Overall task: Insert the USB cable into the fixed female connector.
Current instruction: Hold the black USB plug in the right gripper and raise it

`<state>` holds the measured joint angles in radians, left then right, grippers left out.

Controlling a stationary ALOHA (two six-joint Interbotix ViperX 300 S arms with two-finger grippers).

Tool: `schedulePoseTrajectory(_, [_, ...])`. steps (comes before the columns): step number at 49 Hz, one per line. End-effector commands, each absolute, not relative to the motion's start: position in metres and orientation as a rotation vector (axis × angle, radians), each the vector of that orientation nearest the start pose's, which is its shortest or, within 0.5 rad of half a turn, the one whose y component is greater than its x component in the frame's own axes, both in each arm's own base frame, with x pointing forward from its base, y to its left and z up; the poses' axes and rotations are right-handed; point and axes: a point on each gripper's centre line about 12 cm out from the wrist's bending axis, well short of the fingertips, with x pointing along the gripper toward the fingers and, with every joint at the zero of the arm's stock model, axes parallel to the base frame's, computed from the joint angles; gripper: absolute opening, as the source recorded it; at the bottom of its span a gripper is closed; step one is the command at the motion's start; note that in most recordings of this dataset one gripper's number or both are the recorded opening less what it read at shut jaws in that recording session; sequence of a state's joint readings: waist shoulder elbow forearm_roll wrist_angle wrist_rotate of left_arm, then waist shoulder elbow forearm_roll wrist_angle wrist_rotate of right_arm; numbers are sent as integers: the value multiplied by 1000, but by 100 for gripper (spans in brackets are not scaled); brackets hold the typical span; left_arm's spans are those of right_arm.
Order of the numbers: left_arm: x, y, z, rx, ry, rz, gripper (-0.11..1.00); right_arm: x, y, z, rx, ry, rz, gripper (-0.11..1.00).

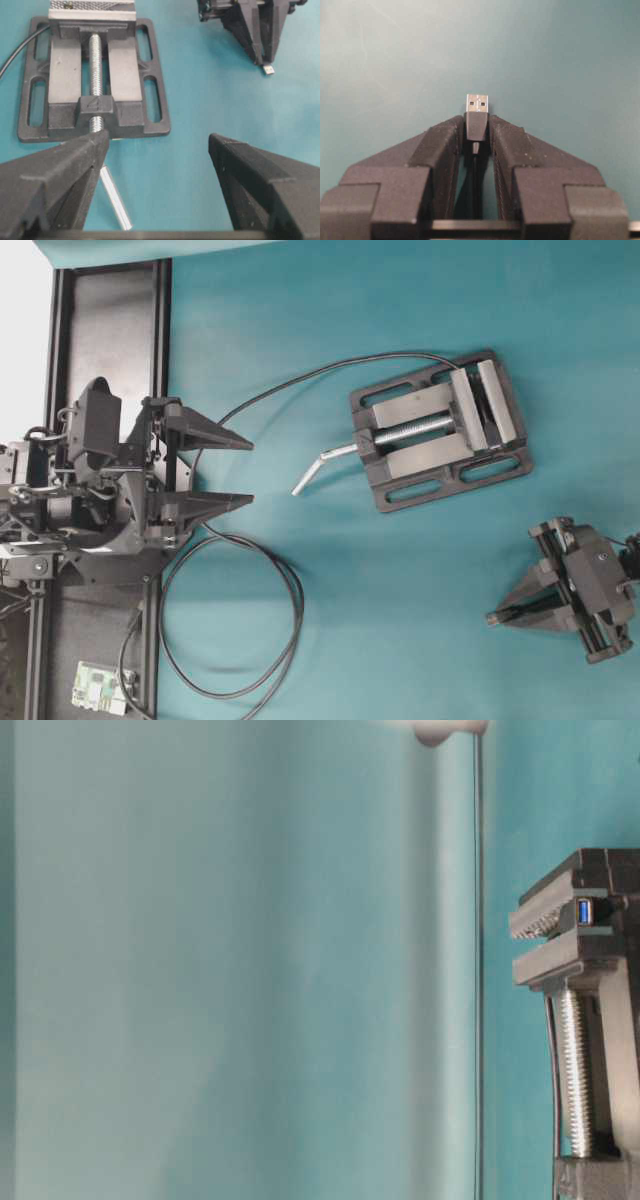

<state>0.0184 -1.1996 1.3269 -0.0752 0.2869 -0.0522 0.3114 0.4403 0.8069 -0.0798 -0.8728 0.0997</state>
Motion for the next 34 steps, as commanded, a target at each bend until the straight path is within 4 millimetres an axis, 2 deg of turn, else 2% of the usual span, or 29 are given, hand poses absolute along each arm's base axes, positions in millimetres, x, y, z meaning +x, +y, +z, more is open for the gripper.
schedulePoseTrajectory(1, [150, 1, 214, -126, 388, 24, 96, 367, 131, 55, 7, 350, 371, 22])
schedulePoseTrajectory(9, [150, 1, 214, -131, 387, 24, 96, 371, 129, 73, 24, 307, 351, 22])
schedulePoseTrajectory(15, [150, 1, 214, -131, 387, 24, 96, 371, 120, 83, 70, 304, 277, 22])
schedulePoseTrajectory(26, [150, 1, 214, -132, 387, 24, 96, 373, 104, 81, 164, 338, 103, 22])
schedulePoseTrajectory(34, [150, 0, 214, -137, 387, 23, 96, 373, 95, 80, 166, 343, 8, 22])
